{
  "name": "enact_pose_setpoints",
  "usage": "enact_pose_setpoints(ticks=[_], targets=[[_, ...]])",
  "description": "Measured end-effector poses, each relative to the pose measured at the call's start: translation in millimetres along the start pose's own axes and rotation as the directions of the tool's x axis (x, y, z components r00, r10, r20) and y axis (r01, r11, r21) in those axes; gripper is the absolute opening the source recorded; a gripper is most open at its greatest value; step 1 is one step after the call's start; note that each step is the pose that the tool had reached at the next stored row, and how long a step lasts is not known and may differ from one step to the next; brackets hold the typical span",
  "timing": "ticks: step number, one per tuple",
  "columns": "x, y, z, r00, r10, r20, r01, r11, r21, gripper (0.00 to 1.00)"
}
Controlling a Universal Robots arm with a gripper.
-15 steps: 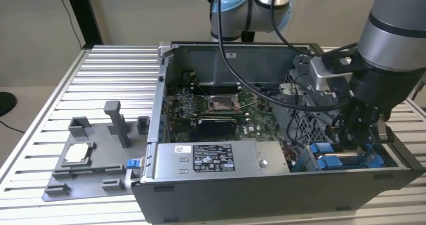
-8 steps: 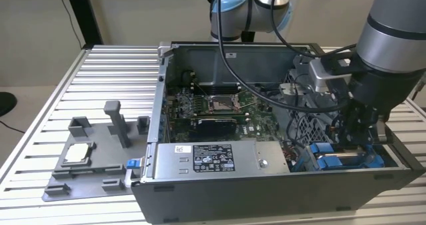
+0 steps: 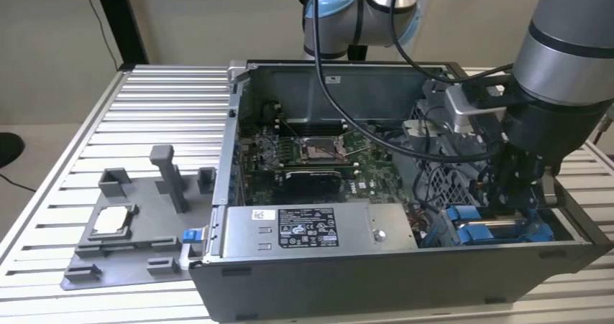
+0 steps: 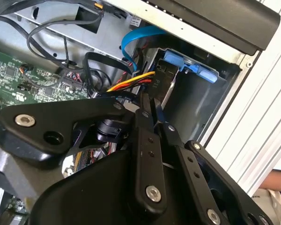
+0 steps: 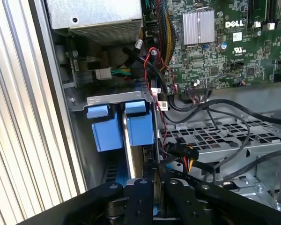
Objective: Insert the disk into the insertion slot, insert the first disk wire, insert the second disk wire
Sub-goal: 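Insert the second disk wire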
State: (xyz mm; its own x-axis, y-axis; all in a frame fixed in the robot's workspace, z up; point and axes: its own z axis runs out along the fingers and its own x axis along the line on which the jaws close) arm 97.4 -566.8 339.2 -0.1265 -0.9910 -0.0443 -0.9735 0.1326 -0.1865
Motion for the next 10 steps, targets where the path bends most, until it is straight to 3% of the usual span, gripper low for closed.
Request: enact_pose_setpoints(ticks=[3,10], targets=[[-0.2,-0.8,-4.8,1.0,0.0,-0.0021,0.0,1.0,-0.0077,0.0],[1.4,-2.3,-4.6,1.0,0.0,-0.0026,0.0,1.0,-0.009,0.0]])
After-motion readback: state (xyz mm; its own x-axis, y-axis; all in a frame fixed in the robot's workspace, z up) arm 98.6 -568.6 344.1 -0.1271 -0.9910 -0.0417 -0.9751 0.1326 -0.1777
